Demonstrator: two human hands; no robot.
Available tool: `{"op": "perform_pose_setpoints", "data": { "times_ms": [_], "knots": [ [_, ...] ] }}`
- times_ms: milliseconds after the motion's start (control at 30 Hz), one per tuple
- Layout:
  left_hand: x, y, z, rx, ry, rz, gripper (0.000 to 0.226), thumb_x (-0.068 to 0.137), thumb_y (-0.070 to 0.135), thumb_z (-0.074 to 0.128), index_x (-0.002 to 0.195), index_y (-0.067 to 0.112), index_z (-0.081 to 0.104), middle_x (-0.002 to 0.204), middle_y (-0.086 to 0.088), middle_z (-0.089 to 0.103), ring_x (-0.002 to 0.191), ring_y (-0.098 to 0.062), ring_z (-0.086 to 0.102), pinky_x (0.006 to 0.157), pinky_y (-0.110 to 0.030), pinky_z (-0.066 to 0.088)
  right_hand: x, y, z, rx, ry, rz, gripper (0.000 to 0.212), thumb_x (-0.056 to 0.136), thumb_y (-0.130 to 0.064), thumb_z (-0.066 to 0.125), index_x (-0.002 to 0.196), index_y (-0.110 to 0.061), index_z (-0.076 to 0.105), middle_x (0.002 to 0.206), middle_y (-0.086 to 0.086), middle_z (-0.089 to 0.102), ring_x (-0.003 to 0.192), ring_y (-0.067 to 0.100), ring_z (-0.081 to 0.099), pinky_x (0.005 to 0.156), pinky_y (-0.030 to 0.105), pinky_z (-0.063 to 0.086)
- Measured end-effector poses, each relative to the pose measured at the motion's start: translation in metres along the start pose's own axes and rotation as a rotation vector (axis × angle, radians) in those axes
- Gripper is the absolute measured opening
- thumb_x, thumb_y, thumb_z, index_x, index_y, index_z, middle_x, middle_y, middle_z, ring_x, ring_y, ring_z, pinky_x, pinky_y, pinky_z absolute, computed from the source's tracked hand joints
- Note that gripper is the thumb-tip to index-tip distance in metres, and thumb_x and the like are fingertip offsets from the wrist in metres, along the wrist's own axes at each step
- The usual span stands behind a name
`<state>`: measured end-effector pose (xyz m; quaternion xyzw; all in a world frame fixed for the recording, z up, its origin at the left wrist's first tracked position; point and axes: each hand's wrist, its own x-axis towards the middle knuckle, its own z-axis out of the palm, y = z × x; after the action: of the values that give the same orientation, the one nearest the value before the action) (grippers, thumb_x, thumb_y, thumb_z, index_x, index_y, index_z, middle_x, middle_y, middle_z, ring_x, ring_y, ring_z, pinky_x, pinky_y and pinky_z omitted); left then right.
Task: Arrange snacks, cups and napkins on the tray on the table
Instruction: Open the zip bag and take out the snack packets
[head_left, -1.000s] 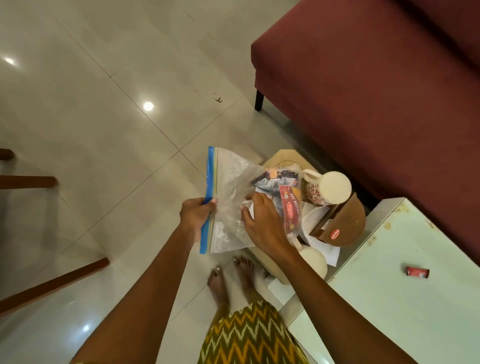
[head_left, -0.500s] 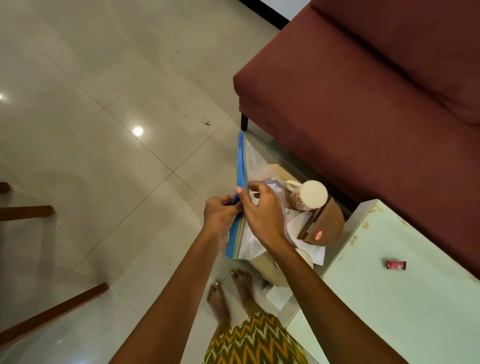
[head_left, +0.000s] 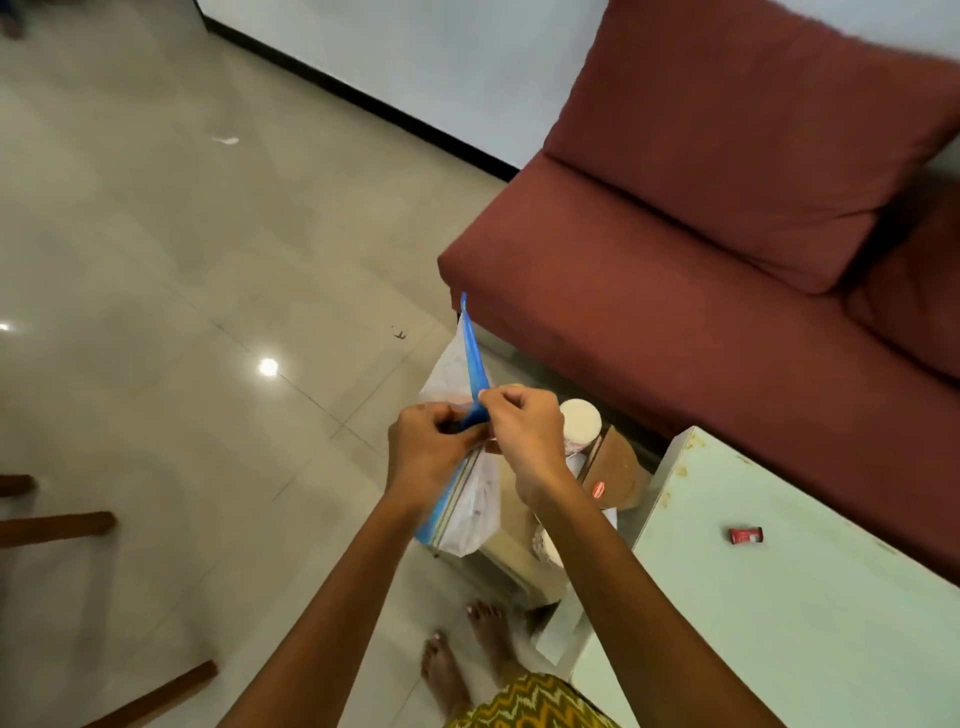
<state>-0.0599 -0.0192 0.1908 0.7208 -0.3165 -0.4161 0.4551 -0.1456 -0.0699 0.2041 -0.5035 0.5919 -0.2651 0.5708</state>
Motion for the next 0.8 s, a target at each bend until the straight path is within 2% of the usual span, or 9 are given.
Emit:
{"op": "perform_pose_setpoints", "data": {
  "times_ms": [33, 100, 133, 233, 367, 433, 567, 633, 800],
  "knots": [
    [-0.008, 0.007, -0.001, 0.02, -0.015, 0.031, 0.008, 0.07, 0.029, 0.076, 0.067, 0.028, 0.068, 0.062, 0.012, 0.07, 0.061, -0.005, 0.068, 0.055, -0.015, 0.052, -0.009, -0.005, -0.006, 0.037, 0.002, 0.005, 0.026, 0.084, -0.012, 0.056, 0.06, -0.017, 0.066, 0.065, 0.003, 0.065, 0.064, 0.015, 0.061, 0.063, 0.036, 0.057],
    [-0.023, 0.02, 0.0, 0.016, -0.038, 0.058, 0.011, 0.072, 0.034, 0.072, 0.077, 0.025, 0.068, 0.074, 0.008, 0.071, 0.069, -0.01, 0.069, 0.062, -0.019, 0.055, -0.027, -0.013, -0.019, 0.117, 0.016, 0.017, 0.025, 0.085, -0.013, 0.056, 0.063, -0.015, 0.067, 0.068, 0.006, 0.067, 0.065, 0.016, 0.064, 0.049, 0.024, 0.056],
    [-0.03, 0.025, 0.001, -0.027, -0.048, 0.05, 0.014, 0.076, 0.033, 0.069, 0.082, 0.021, 0.068, 0.078, 0.005, 0.07, 0.073, -0.013, 0.068, 0.064, -0.019, 0.055, -0.035, -0.017, -0.026, 0.162, 0.02, 0.021, 0.022, 0.086, -0.014, 0.056, 0.067, -0.013, 0.068, 0.071, 0.008, 0.068, 0.068, 0.018, 0.066, 0.047, 0.019, 0.054],
    [-0.047, 0.041, 0.009, -0.191, -0.121, -0.026, 0.023, 0.088, 0.028, 0.054, 0.096, 0.01, 0.067, 0.085, -0.002, 0.071, 0.077, -0.016, 0.069, 0.062, -0.017, 0.056, -0.058, -0.019, -0.047, 0.194, 0.015, 0.013, 0.02, 0.09, -0.018, 0.055, 0.079, -0.009, 0.068, 0.084, 0.013, 0.07, 0.079, 0.024, 0.069, 0.049, 0.017, 0.054],
    [-0.071, 0.058, 0.029, -0.134, -0.226, 0.048, 0.024, 0.089, 0.031, 0.053, 0.097, 0.009, 0.058, 0.087, -0.004, 0.066, 0.081, -0.018, 0.067, 0.076, -0.031, 0.058, -0.087, -0.018, -0.076, 0.205, 0.043, -0.078, 0.024, 0.092, -0.02, 0.053, 0.083, -0.005, 0.069, 0.085, 0.014, 0.071, 0.081, 0.025, 0.07, 0.068, 0.034, 0.06],
    [-0.084, 0.064, 0.037, -0.112, -0.25, 0.075, 0.025, 0.089, 0.031, 0.053, 0.099, 0.008, 0.056, 0.09, -0.005, 0.065, 0.084, -0.02, 0.066, 0.08, -0.034, 0.057, -0.104, -0.017, -0.09, 0.207, 0.042, -0.1, 0.022, 0.092, -0.021, 0.053, 0.088, -0.007, 0.07, 0.086, 0.011, 0.072, 0.081, 0.022, 0.07, 0.074, 0.036, 0.06],
    [-0.107, 0.072, 0.053, -0.101, -0.329, 0.119, 0.021, 0.093, 0.025, 0.049, 0.102, 0.009, 0.06, 0.097, -0.008, 0.067, 0.086, -0.017, 0.067, 0.071, -0.023, 0.058, -0.132, -0.012, -0.119, 0.187, -0.012, -0.136, 0.023, 0.087, -0.016, 0.062, 0.109, -0.012, 0.067, 0.101, 0.005, 0.072, 0.09, 0.019, 0.07, 0.085, 0.04, 0.056],
    [-0.123, 0.077, 0.064, -0.095, -0.376, 0.159, 0.019, 0.094, 0.02, 0.046, 0.098, 0.011, 0.062, 0.095, -0.008, 0.068, 0.083, -0.015, 0.068, 0.065, -0.018, 0.056, -0.146, -0.009, -0.136, 0.163, -0.019, -0.182, 0.025, 0.086, -0.008, 0.061, 0.11, -0.012, 0.065, 0.105, 0.006, 0.071, 0.092, 0.02, 0.069, 0.086, 0.038, 0.056],
    [-0.168, 0.088, 0.107, -0.096, -0.449, 0.241, 0.019, 0.095, 0.012, 0.044, 0.083, 0.012, 0.059, 0.08, -0.006, 0.064, 0.067, -0.008, 0.064, 0.062, -0.016, 0.054, -0.18, 0.008, -0.196, 0.168, 0.066, -0.252, 0.029, 0.087, 0.001, 0.052, 0.108, -0.011, 0.067, 0.09, 0.0, 0.073, 0.081, 0.013, 0.07, 0.074, 0.025, 0.058]
  ]
}}
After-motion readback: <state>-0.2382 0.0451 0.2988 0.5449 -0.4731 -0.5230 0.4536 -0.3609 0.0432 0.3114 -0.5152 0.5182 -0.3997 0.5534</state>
